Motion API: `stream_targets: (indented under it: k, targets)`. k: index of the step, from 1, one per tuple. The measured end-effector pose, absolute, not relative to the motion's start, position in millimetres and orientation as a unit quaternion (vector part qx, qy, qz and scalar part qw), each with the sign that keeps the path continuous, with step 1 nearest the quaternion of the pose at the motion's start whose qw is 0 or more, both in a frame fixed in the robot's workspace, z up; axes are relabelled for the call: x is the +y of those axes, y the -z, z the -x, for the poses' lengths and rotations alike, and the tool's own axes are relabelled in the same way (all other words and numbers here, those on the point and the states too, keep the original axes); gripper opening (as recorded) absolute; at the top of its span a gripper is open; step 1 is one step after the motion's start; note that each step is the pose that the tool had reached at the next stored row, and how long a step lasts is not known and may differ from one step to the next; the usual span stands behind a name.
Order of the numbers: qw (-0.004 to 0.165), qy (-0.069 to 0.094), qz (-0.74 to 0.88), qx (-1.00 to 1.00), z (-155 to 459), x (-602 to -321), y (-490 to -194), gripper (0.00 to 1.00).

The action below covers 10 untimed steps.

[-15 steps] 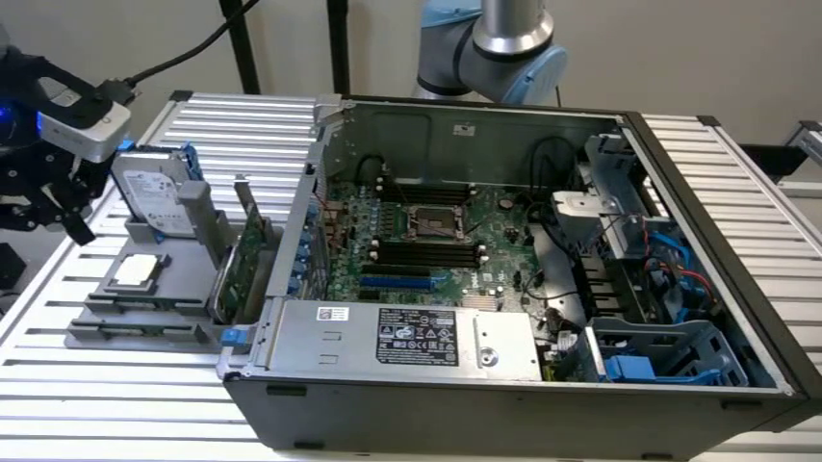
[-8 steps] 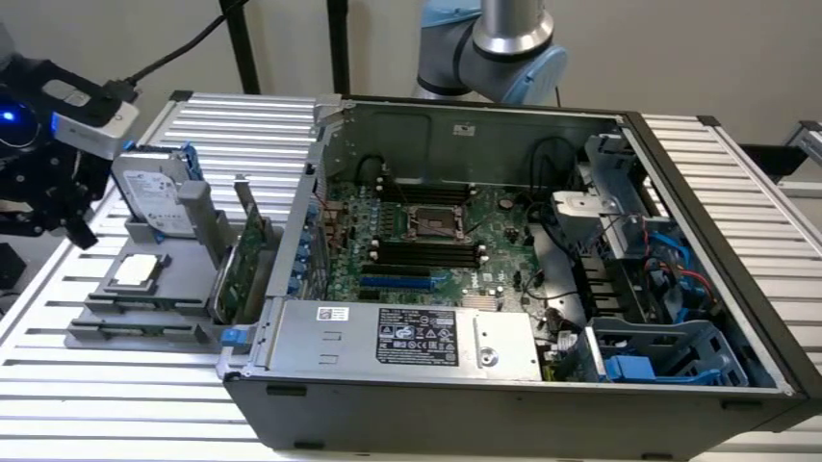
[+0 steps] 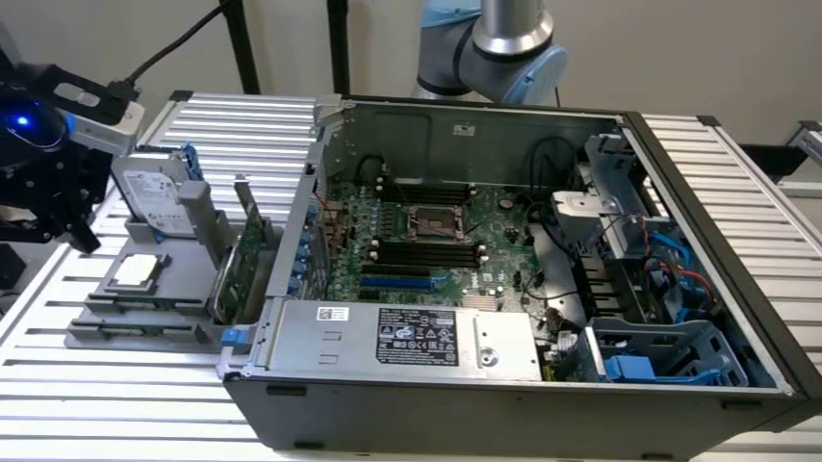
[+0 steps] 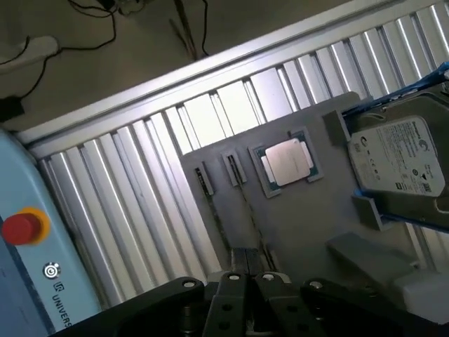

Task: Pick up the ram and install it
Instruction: 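Pick up the ram and move it above insertion slot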

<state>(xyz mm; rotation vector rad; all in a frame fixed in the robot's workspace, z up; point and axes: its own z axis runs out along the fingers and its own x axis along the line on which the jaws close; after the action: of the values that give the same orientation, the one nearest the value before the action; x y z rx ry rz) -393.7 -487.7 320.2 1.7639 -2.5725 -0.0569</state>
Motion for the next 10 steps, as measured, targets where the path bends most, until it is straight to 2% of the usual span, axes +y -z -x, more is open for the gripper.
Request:
stream_targets:
  k: [10]
  targets:
    - [0.012, 0.017, -0.638, -0.77, 393.7, -487.8, -311.6, 0.0]
